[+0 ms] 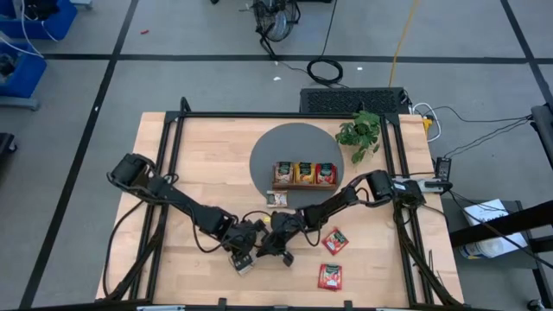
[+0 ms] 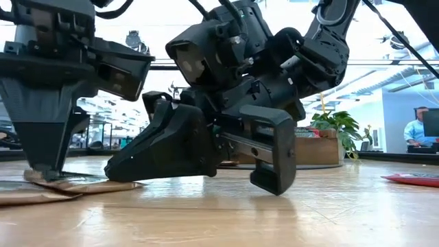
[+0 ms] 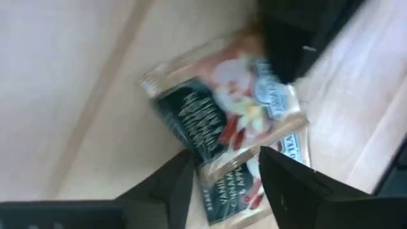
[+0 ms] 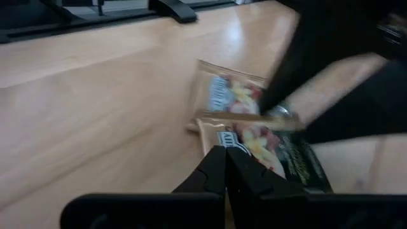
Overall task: Pick & Place Tea
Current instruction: Put the bottom right brown tea packet into the left section of the wooden organizer
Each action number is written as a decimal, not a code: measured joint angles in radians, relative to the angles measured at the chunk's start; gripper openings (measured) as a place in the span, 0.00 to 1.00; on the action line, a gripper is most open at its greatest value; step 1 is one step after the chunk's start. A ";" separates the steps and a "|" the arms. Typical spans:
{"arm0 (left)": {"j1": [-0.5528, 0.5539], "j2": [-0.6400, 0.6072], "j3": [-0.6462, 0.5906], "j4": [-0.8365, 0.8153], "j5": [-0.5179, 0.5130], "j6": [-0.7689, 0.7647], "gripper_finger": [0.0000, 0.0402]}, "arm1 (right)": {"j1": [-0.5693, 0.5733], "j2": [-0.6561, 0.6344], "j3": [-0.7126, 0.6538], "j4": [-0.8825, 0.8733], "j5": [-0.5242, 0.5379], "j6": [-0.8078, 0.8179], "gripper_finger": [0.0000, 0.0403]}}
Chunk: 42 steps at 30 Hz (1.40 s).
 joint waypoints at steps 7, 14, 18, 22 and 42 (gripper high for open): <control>-0.001 0.004 -0.004 0.063 -0.019 0.020 0.24 | -0.001 -0.001 0.000 0.000 0.009 0.000 0.00; 0.004 0.004 -0.004 0.055 -0.045 0.023 0.06 | -0.002 -0.001 -0.001 -0.001 0.010 0.001 0.00; 0.000 0.003 -0.003 0.037 -0.048 0.021 0.02 | 0.005 -0.001 -0.001 -0.002 0.011 0.001 0.00; -0.005 0.003 -0.002 0.022 -0.048 0.024 0.01 | 0.021 -0.011 -0.001 -0.010 0.022 -0.005 0.00; -0.116 -0.078 0.308 -0.489 -0.449 0.256 0.01 | 0.066 -0.361 -0.192 -0.193 0.383 0.063 0.03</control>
